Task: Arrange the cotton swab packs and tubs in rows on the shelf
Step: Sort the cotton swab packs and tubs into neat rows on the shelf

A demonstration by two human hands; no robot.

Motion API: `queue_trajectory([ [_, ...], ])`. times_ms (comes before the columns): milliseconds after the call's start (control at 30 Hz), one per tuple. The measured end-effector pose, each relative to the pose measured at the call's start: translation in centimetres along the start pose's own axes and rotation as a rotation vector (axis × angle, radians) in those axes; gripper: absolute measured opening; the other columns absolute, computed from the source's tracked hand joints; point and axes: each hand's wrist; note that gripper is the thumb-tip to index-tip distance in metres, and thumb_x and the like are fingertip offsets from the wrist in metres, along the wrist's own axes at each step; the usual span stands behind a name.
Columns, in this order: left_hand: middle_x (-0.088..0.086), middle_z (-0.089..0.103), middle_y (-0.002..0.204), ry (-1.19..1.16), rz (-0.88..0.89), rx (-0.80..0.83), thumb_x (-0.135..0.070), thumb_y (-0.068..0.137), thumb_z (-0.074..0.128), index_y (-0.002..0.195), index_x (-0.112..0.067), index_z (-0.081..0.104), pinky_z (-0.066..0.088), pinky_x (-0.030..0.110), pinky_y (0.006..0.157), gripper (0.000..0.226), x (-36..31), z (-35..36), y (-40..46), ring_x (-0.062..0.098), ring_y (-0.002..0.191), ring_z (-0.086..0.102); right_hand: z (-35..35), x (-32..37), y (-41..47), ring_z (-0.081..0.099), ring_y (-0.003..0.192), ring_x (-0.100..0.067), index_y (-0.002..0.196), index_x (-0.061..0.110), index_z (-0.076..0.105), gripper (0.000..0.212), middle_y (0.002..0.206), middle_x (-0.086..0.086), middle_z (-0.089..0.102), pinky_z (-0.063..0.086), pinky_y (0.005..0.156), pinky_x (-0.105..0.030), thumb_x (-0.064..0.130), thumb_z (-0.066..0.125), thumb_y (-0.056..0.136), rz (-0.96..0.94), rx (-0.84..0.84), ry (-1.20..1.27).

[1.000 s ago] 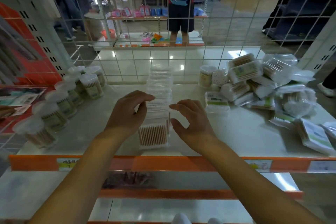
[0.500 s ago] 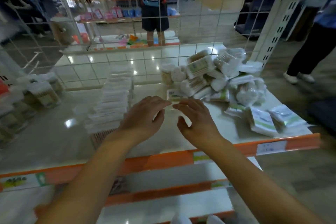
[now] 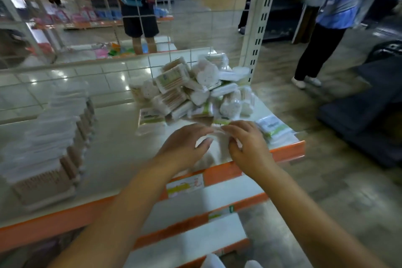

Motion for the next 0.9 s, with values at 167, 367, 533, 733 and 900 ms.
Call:
queue_trajectory([
  [167, -0.003, 0.062, 0.102, -0.225, -0.161, -0.04, -0.028, 0.092, 0.053, 0.12, -0.022, 0.06, 0.042, 0.022, 0.082, 0.029, -2.1, 2.6, 2.1, 0.013, 0.097, 0.057, -1.1, -3.8, -0.9, 0.062, 0.083, -0.043, 0.091, -0.002, 0.071, 0.029, 0.089, -0.018, 0.068, 0.052, 0.072, -0.048, -0.003, 0.054, 0.067, 0.068, -0.009, -0.097],
  [367, 0.0, 0.06, 0.099, -0.405, -0.275, -0.036, -0.027, 0.09, 0.056, 0.122, -0.019, 0.055, 0.046, 0.028, 0.083, 0.033, -4.0, 4.3, 3.4, 0.016, 0.09, 0.057, -1.1, -5.6, -0.9, 0.056, 0.089, -0.046, 0.094, -0.005, 0.068, 0.024, 0.095, -0.022, 0.064, 0.047, 0.076, -0.047, -0.005, 0.065, 0.071, 0.145, 0.069, -0.097],
  [533, -0.002, 0.058, 0.079, -0.582, -0.38, -0.061, -0.023, 0.082, 0.067, 0.102, -0.026, 0.056, 0.05, 0.032, 0.076, 0.023, -3.7, 5.5, 4.5, 0.019, 0.078, 0.061, -0.2, -5.6, -1.4, 0.058, 0.093, -0.044, 0.09, -0.002, 0.071, 0.015, 0.098, -0.021, 0.065, 0.045, 0.08, -0.042, 0.0, 0.066, 0.076, 0.17, 0.045, -0.058],
  [733, -0.004, 0.053, 0.081, -0.741, -0.454, -0.118, -0.008, 0.076, 0.073, 0.117, -0.021, 0.048, 0.047, 0.029, 0.07, 0.05, -3.9, 6.8, 4.8, 0.019, 0.08, 0.057, -0.2, -5.5, -1.6, 0.054, 0.102, -0.041, 0.093, -0.001, 0.071, 0.015, 0.105, -0.019, 0.063, 0.045, 0.087, -0.043, 0.003, 0.07, 0.078, 0.191, 0.065, -0.012],
  [900, 0.004, 0.063, 0.09, -1.001, -0.516, -0.175, 0.0, 0.076, 0.07, 0.118, -0.017, 0.05, 0.052, 0.029, 0.068, 0.049, -3.2, 6.5, 4.2, 0.022, 0.083, 0.062, -0.7, -4.2, -1.7, 0.052, 0.108, -0.027, 0.099, 0.003, 0.07, 0.021, 0.113, -0.012, 0.059, 0.042, 0.091, -0.031, 0.003, 0.07, 0.078, 0.374, -0.091, 0.247],
])
Point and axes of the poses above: each hand's wrist, its own y-axis towards the middle knuckle, its own z-axis out of the palm, x = y × z
